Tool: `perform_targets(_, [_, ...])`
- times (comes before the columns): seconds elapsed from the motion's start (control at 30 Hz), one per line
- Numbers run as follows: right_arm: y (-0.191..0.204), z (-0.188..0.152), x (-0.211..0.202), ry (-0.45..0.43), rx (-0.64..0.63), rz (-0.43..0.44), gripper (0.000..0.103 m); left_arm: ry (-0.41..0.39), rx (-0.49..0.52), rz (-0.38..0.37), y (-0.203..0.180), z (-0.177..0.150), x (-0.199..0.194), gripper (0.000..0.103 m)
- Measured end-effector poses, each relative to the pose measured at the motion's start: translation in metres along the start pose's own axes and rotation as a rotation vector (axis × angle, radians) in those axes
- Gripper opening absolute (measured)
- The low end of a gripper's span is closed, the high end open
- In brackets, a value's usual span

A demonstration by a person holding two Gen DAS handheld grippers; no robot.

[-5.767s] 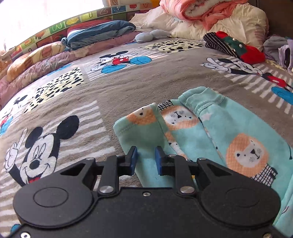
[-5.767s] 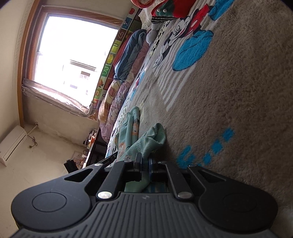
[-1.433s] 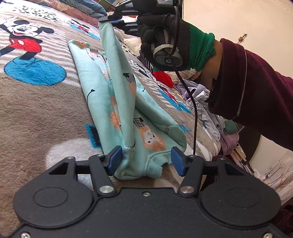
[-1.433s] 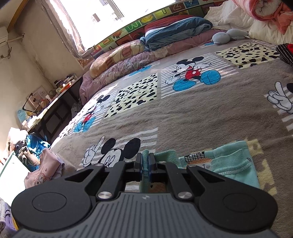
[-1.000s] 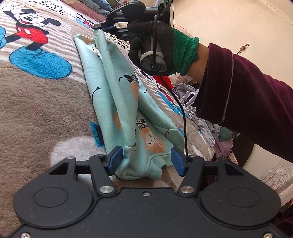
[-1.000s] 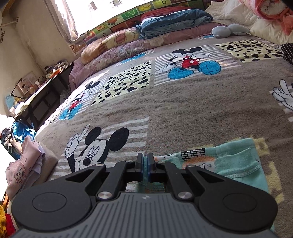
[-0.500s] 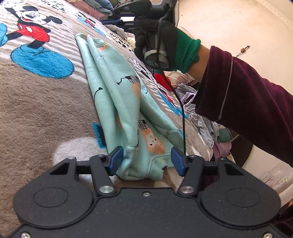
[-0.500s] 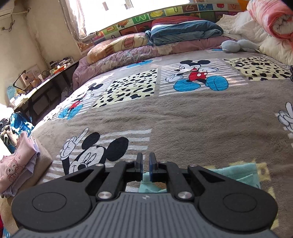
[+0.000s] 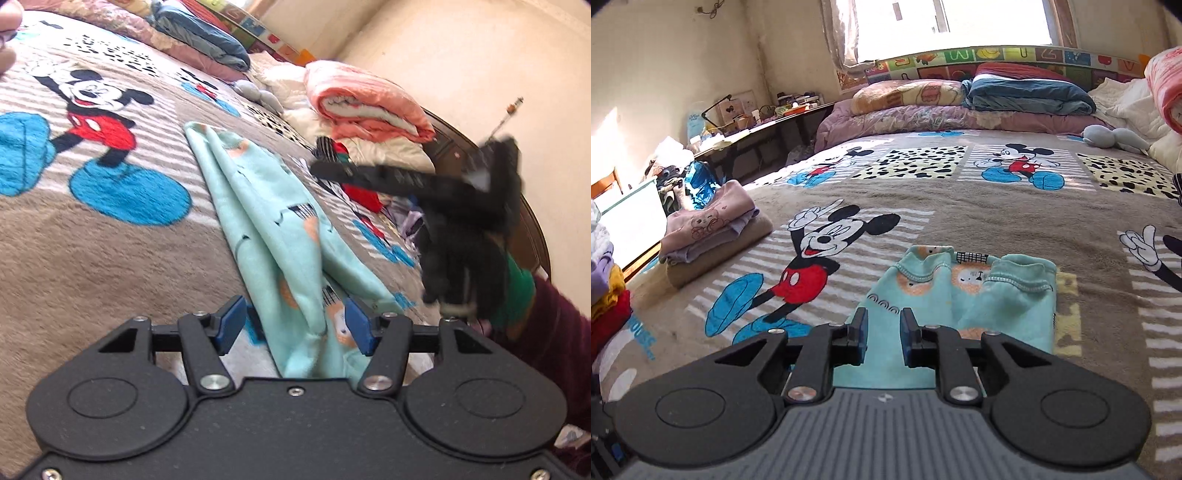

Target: Fold clothes

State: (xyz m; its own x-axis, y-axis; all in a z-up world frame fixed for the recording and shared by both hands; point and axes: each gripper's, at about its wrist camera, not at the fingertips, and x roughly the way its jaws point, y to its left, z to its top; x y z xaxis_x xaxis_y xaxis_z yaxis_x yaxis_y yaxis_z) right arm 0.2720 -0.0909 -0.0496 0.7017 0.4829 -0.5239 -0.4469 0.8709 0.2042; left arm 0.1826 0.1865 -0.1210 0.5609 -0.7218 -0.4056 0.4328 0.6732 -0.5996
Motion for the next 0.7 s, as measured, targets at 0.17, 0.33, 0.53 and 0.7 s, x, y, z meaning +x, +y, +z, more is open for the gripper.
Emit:
perform_targets(0.17, [0.045,-0.042,-0.033,-0.041,-0.147,0.032,0.022,-0.049,-0.075,0.030,0.006,0.033,0.024,0.058])
perform_targets(0.33, [0.076,-0.066,-0.034,-0.050,-0.315,0.036,0.022,-0.053,-0.063,0.092,0.005,0.063,0.058,0.053])
perform_targets(0.53, [0.081,-0.077,-0.030,-0.051,-0.346,0.048,0.028,-0.025,-0.042,0.129,0.021,0.096,0.096,0.049])
perform_targets(0.7, [0.063,-0.062,-0.024,-0.066,-0.307,0.021,0.034,0.000,-0.040,0.128,0.038,0.118,0.125,0.044])
